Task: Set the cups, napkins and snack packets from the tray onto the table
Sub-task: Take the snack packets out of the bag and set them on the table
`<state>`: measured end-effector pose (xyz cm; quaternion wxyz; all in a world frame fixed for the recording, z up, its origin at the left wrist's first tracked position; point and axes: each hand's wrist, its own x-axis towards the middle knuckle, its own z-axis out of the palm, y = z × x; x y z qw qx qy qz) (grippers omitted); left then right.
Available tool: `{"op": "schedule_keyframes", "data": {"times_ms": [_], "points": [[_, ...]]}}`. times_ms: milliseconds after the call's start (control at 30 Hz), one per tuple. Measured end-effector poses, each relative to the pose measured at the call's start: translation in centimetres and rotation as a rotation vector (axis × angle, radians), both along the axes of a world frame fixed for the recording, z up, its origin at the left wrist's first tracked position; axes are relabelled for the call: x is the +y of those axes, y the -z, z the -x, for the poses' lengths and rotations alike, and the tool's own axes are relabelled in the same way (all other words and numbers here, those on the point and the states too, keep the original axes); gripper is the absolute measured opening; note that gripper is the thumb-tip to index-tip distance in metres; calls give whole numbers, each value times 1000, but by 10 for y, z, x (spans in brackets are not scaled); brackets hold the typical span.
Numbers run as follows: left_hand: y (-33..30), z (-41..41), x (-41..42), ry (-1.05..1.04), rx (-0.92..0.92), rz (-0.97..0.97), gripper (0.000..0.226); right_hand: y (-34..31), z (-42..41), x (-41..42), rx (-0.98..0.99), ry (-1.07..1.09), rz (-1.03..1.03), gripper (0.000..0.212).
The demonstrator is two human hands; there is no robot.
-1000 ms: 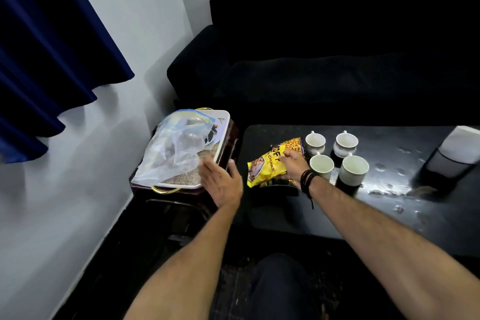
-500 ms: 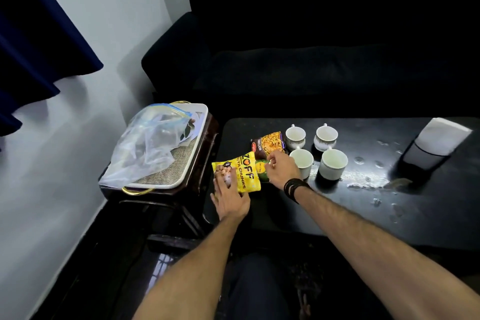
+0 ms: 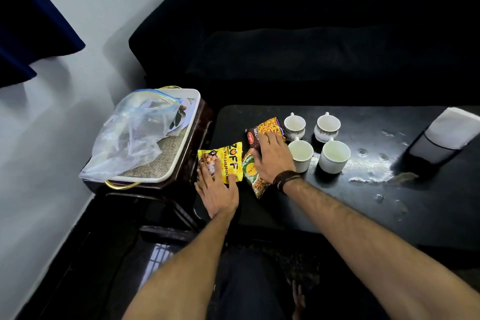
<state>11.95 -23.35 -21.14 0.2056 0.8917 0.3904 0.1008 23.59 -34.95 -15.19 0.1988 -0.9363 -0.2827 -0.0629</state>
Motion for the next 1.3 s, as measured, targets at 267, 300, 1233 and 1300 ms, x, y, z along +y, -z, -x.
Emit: {"op": "schedule_keyframes", "data": {"times_ms": [267,300,1233,1300], "points": [[1,0,-4,-57,-6,-96,60,13,-34,25,398,-19,254,83],[1,1,-5,-55,7,-113,60,16,-31,25,386,0,260,84],[-18,-87,44,236,-22,199,68,61,24,-10,265,60,-262,81],[-17,-94,50,308,30,201,70,65,27,-16,232,13,-251,79]]}}
